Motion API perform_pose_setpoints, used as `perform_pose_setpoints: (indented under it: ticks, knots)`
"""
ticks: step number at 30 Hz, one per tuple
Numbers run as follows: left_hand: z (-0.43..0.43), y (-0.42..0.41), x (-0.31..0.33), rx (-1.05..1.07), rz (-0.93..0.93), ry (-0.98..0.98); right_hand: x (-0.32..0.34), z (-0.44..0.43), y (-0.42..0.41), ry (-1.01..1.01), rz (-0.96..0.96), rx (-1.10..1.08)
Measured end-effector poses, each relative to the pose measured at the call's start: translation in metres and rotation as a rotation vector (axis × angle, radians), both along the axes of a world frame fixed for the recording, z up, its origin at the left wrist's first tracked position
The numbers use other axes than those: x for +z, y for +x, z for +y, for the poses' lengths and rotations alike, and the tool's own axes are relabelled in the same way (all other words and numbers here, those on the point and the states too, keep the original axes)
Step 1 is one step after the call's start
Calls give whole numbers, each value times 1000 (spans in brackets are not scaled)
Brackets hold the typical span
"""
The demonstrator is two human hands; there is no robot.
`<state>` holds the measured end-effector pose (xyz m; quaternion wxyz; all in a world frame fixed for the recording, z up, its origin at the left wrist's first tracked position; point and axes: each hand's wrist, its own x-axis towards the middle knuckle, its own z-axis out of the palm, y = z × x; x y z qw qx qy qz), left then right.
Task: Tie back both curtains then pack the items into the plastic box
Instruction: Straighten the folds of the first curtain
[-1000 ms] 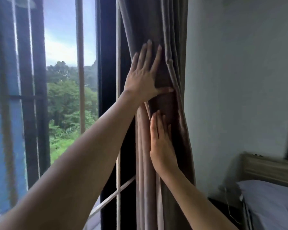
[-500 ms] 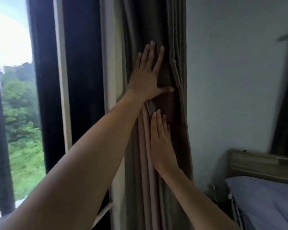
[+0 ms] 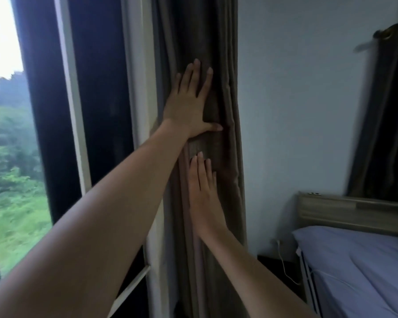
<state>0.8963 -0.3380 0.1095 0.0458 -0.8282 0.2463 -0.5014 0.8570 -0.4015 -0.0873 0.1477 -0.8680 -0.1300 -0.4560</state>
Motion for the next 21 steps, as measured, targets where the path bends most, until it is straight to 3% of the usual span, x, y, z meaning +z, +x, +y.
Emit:
perform_pose_setpoints:
  ticks: [5,10,21]
  knots:
    - [19,-44,-2,-10,-6,30,-4,5,-31,0,67,-15]
    - [41,-93,-3,-59,-57,-19,-11,2,-76,-9,170,121]
    - [83,-221,-27,-79,-265,-185,-42,26,-197,25,67,262]
